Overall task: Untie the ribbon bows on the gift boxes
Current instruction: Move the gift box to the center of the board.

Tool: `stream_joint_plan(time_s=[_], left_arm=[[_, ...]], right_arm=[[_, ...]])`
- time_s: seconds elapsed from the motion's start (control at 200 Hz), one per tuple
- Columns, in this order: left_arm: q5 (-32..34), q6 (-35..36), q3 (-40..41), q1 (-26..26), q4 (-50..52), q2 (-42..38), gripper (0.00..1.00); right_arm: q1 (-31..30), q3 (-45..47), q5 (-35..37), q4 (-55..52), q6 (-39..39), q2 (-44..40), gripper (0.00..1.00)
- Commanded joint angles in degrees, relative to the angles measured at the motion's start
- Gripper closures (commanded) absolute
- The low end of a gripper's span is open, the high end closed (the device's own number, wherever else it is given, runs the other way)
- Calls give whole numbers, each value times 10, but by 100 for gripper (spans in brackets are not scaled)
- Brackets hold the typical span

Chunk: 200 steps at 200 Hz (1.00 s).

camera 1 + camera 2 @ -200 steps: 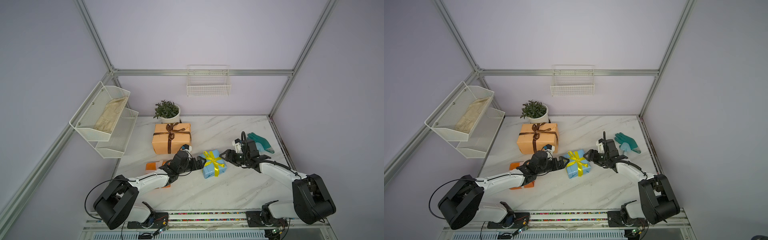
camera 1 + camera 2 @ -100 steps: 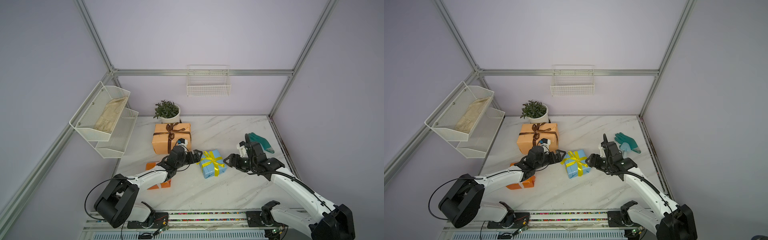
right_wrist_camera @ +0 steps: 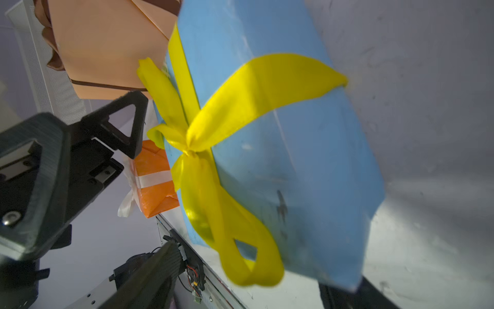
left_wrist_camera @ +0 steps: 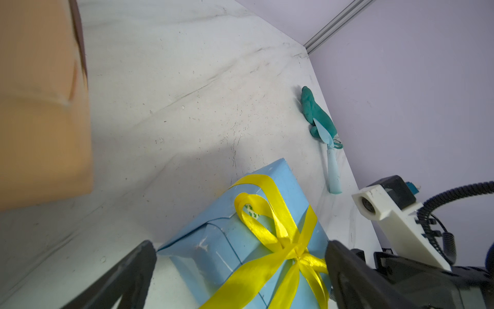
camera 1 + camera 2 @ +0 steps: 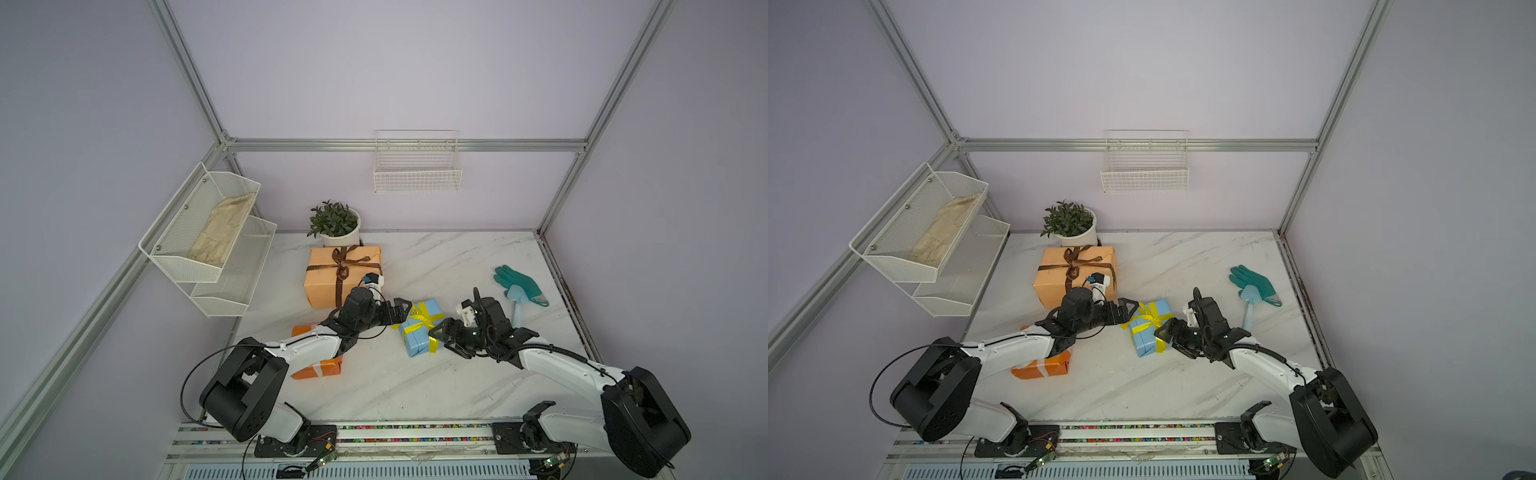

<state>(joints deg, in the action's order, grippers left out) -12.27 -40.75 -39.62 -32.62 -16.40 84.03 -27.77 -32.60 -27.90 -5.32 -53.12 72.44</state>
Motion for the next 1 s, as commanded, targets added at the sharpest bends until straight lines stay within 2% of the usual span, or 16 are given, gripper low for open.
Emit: stream_joint_plan(time_s=[0.0, 0.275, 0.405, 0.555, 0.675, 0.92, 0.995], left_arm=[[-16, 23, 6, 4, -13, -26, 0], [-34, 20, 36, 4, -12, -55, 0], [-27, 22, 45, 4, -8, -67, 0], [41, 24, 48, 7, 49, -97, 0], [96, -3, 55, 18, 91, -114, 0], [28, 31, 32, 25, 91, -79, 1], [4, 25, 31, 25, 83, -66, 4]], right_arm=[[-3, -23, 19, 109, -8, 29, 18], [7, -135, 69, 77, 91, 138, 15], [19, -191, 46, 56, 123, 194, 15], [19, -219, 49, -19, 195, 193, 18], [20, -212, 59, -60, 238, 168, 22], [20, -198, 2, -7, 228, 188, 31], [18, -200, -29, 15, 218, 205, 37]])
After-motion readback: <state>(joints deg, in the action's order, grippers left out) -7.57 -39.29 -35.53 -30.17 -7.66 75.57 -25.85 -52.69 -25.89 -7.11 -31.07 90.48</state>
